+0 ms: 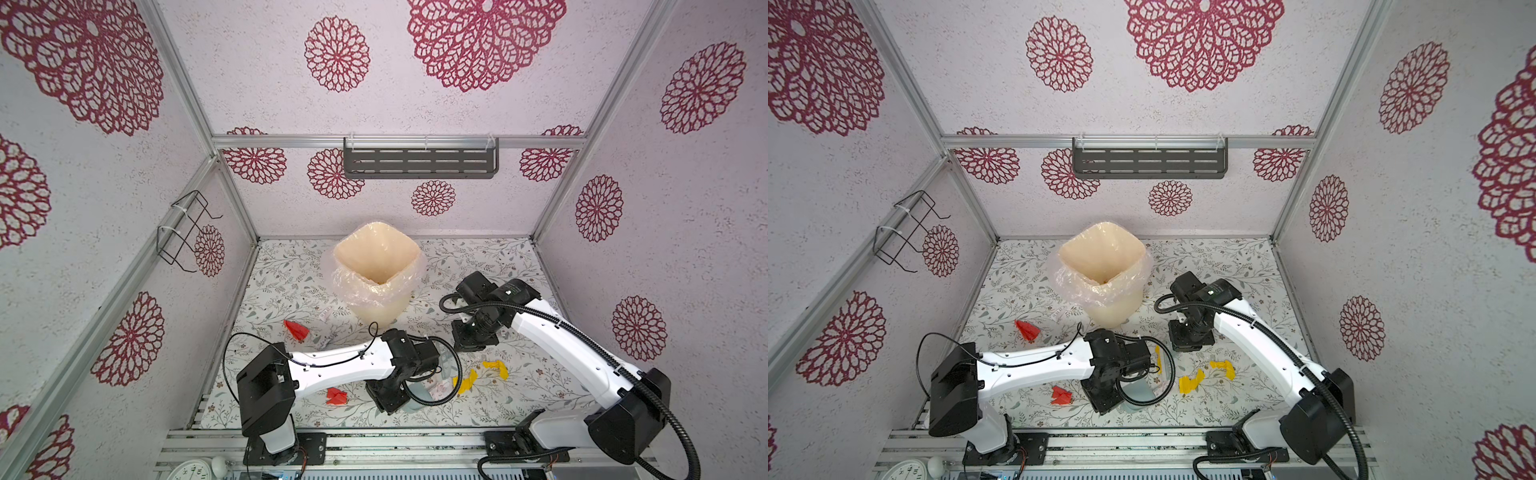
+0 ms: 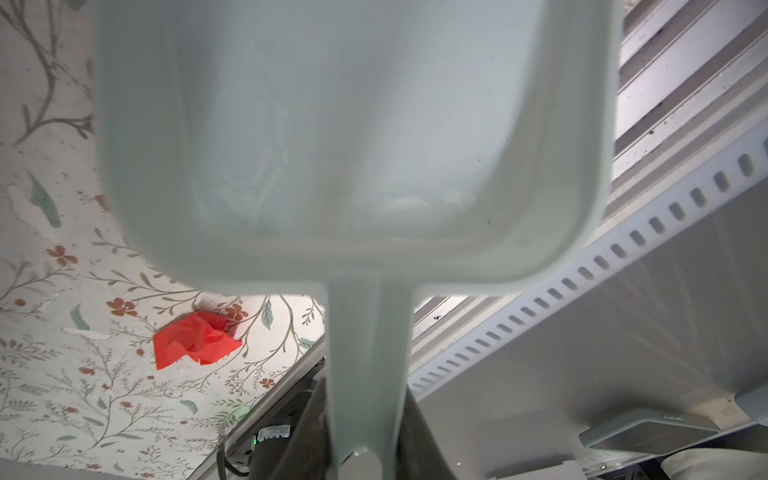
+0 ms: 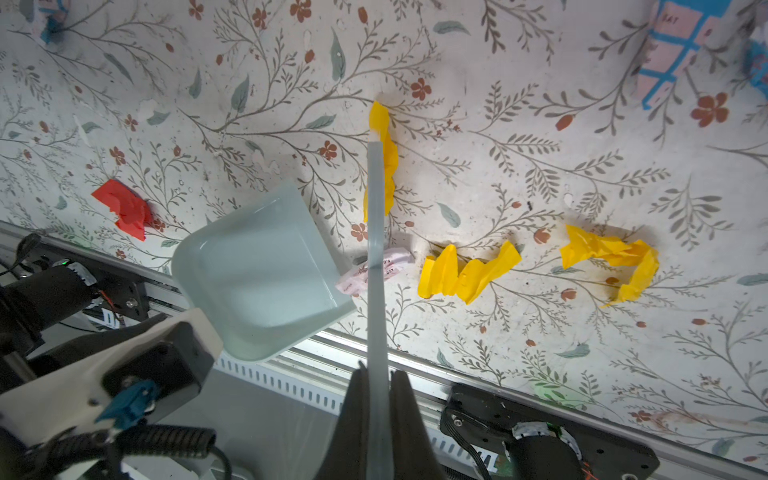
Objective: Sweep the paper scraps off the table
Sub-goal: 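Sweep the pink scrap into the dustpan with the right gripper's brush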
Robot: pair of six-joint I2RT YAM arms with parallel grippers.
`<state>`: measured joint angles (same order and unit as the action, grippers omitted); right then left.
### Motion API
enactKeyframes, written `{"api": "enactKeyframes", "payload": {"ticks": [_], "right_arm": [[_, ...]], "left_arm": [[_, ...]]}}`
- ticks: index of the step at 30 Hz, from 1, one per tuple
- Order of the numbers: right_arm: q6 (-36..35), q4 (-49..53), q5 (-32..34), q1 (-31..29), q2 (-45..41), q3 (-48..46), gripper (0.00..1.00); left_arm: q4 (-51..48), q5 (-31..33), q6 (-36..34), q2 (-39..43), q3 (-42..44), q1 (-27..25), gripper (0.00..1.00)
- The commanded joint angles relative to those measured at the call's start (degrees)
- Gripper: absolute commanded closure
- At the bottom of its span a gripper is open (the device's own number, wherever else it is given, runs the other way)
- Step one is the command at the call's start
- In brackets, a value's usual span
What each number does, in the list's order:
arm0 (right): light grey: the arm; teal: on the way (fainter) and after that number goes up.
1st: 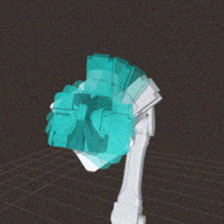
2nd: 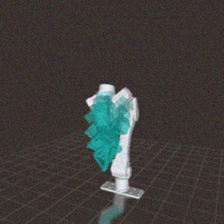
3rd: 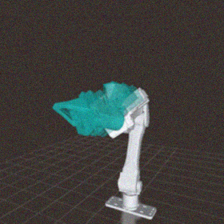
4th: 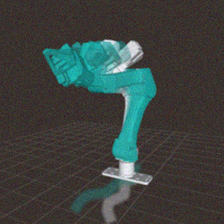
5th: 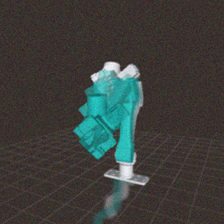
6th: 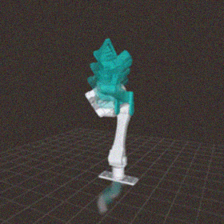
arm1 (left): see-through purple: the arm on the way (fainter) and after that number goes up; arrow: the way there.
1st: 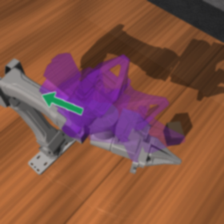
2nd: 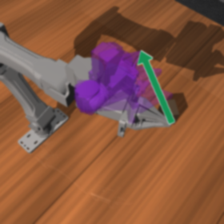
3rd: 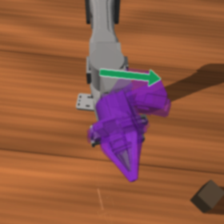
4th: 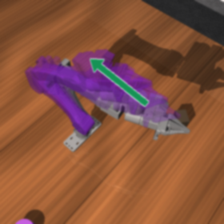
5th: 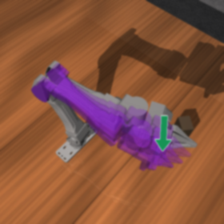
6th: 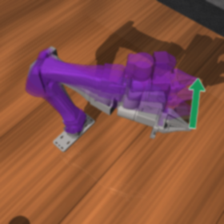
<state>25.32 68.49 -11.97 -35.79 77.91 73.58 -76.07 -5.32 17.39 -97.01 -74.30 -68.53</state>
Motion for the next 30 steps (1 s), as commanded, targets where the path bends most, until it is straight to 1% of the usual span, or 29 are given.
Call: {"api": "enactKeyframes", "payload": {"ticks": [1,4,5,7,8,12,15,22,30], "right_arm": [[2.1,-1.2,-2.8,-0.9,-0.1,1.5,1.00],[2.3,-0.9,-1.9,-1.0,-0.1,2.1,1.00],[2.1,0.1,0.1,-1.0,-0.1,2.6,1.00],[0.5,3.8,6.5,-0.4,0.1,4.0,1.00],[0.9,3.5,7.0,-0.4,-0.8,3.3,1.00],[2.0,3.4,7.8,-0.4,-2.0,3.5,1.00],[2.2,4.1,8.1,-0.4,-2.2,3.6,1.00],[4.5,1.7,5.7,-0.6,-3.1,0.2,1.00],[5.9,1.7,5.8,-0.9,-2.9,-1.0,1.00]], "left_arm": [[0.8,-0.7,0.6,-0.3,0.1,-0.9,1.00],[0.7,-0.9,0.6,-0.2,0.5,-1.1,1.00],[0.6,-1.0,0.6,-0.2,0.7,-1.1,1.00],[-1.7,-0.4,1.6,1.2,0.0,-1.6,1.00],[-2.4,1.6,3.9,2.1,-0.1,-2.5,1.00],[-1.4,2.7,5.9,3.0,1.4,-3.6,1.00],[-0.1,3.0,6.2,3.2,2.5,-3.8,1.00],[3.7,4.2,4.5,3.4,5.1,-3.7,1.00],[7.1,3.6,2.2,4.1,6.7,-3.1,1.00]]}}
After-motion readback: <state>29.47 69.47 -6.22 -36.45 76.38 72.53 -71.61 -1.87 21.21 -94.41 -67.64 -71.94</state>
